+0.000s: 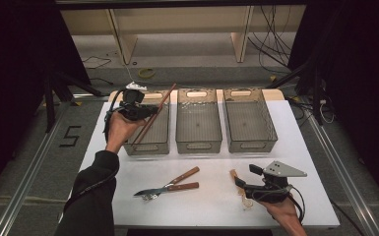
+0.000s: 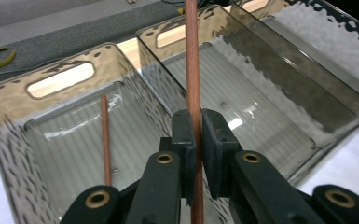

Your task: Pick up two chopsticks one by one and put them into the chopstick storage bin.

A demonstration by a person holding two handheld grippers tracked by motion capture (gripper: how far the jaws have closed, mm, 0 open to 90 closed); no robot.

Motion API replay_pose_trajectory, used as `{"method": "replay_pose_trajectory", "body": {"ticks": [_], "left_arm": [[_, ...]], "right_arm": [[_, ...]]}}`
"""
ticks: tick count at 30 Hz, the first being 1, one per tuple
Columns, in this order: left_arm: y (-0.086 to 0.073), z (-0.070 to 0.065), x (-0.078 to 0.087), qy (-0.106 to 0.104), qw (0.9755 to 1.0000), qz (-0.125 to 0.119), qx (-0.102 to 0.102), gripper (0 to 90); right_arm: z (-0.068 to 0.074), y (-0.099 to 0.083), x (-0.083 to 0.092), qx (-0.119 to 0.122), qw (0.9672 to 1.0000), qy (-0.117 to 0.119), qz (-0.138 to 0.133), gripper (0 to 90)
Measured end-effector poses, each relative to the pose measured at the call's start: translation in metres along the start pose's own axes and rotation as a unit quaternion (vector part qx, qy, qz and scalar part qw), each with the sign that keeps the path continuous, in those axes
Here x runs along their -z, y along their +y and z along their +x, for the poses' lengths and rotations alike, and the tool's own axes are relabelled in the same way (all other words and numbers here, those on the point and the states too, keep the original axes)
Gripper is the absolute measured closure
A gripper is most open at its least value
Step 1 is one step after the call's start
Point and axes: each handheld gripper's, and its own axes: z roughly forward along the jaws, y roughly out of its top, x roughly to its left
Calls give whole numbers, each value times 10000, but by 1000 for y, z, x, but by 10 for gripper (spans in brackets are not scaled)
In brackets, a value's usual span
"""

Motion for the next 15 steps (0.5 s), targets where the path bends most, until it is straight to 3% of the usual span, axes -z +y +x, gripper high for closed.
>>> {"method": "replay_pose_trajectory", "body": {"ticks": [8, 15], "left_arm": [[0, 20, -10, 241, 9997, -33, 91, 836], [-4, 34, -20, 317, 9992, -93, 213, 836]], "right_arm": [[0, 0, 0, 13, 10000, 13, -10, 274], [0, 0, 0, 10, 10000, 27, -5, 274]]}}
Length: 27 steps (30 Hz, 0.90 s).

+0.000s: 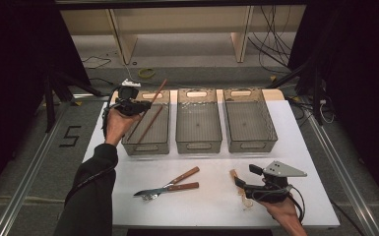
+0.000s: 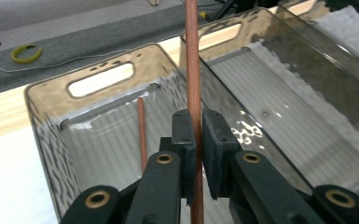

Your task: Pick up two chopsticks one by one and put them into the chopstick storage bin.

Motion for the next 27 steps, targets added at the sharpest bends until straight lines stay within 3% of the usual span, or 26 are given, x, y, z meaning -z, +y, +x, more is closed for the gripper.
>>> {"method": "replay_pose_trajectory", "body": {"ticks": [13, 23, 27], "left_arm": [[-8, 12, -14, 72, 10000, -35, -8, 835], [-18, 20, -21, 126, 9998, -70, 98, 835], [-21, 20, -25, 136, 9999, -14, 30, 834]], "right_arm": [[0, 0, -1, -19, 10000, 26, 21, 274], [0, 0, -1, -27, 10000, 31, 18, 274], [1, 0, -1, -33, 10000, 30, 23, 274]]}}
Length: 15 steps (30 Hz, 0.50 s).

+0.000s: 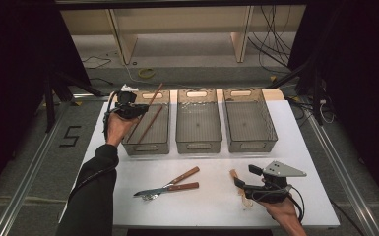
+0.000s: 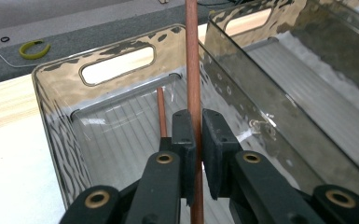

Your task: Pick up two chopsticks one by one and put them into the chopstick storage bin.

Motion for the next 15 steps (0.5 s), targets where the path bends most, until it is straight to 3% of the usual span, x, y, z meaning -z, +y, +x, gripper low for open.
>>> {"method": "replay_pose_trajectory", "body": {"ticks": [10, 15], "left_arm": [[-10, 2, -7, -61, 9998, 184, 24, 821], [-11, 2, 0, -281, 9990, -38, 352, 686]], "right_arm": [[0, 0, 0, 7, 10000, 4, -4, 274], [0, 0, 0, 1, 10000, 1, 5, 274]]}}
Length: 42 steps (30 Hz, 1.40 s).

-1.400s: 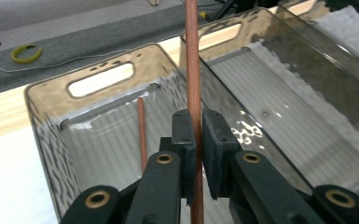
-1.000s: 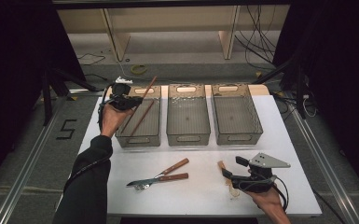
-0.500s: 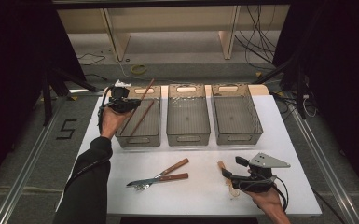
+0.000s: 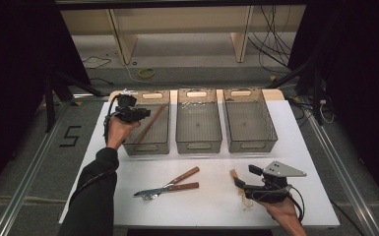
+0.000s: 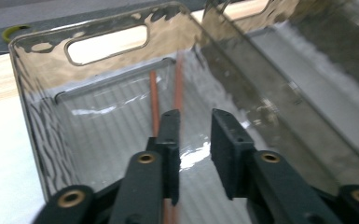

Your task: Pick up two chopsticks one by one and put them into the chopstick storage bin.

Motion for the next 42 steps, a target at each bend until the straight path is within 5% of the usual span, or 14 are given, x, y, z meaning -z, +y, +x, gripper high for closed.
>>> {"method": "replay_pose_trajectory", "body": {"ticks": [6, 19, 31, 42], "left_arm": [[2, -11, 12, -212, 9998, -58, -29, 535], [-2, -41, 41, -582, 9976, -209, -322, 382], [-22, -57, 60, -1050, 9937, -252, -292, 313], [-34, -83, 64, -1238, 9895, -5, -747, 281]], "right_arm": [[0, 0, 0, 8, 10000, -5, -6, 274], [1, 0, 0, 21, 10000, -8, 27, 274], [2, 0, -2, 41, 10000, -5, 82, 274], [4, 0, -1, 55, 9999, 9, 113, 274]]}}
